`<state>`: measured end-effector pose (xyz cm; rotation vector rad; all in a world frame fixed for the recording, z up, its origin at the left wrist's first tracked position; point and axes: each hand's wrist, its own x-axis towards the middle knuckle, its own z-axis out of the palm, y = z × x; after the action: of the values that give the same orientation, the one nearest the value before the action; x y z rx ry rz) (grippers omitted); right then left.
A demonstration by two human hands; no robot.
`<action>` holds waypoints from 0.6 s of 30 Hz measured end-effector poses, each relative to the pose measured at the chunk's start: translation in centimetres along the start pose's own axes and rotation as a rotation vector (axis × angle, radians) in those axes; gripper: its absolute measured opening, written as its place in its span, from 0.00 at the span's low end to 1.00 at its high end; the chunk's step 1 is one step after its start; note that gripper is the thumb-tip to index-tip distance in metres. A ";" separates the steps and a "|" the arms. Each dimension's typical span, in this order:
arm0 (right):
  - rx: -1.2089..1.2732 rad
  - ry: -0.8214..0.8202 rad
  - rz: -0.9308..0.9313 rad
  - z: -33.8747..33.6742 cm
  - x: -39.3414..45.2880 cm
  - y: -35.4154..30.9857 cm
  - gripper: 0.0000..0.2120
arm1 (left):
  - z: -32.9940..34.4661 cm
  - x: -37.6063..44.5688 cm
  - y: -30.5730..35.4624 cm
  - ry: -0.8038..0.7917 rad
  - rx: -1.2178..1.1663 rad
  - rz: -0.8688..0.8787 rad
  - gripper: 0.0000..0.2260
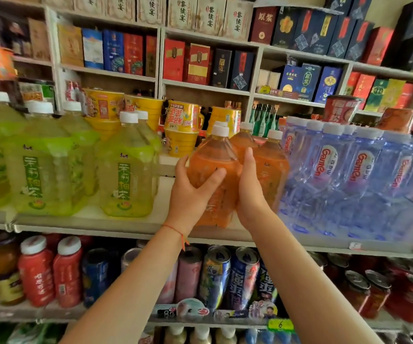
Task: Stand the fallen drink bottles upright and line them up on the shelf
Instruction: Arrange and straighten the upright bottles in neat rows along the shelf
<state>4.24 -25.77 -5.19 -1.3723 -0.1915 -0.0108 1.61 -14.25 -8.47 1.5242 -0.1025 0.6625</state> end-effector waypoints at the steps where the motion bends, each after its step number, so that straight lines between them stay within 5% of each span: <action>1: 0.019 -0.011 -0.002 -0.1 0.1 0.0 0.32 | 0.0 0.0 0.0 0.008 0.006 -0.009 0.48; 13: 0.098 -0.110 0.162 -0.7 2.6 0.0 0.30 | -0.8 1.0 0.0 0.011 0.080 -0.032 0.49; 18: -0.002 -0.097 0.064 0.1 1.9 -0.4 0.27 | -0.8 3.0 1.0 0.047 -0.010 -0.098 0.36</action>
<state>6.07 -25.54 -4.52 -1.3813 -0.2290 0.1090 3.36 -12.60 -6.21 1.4939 0.0041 0.6184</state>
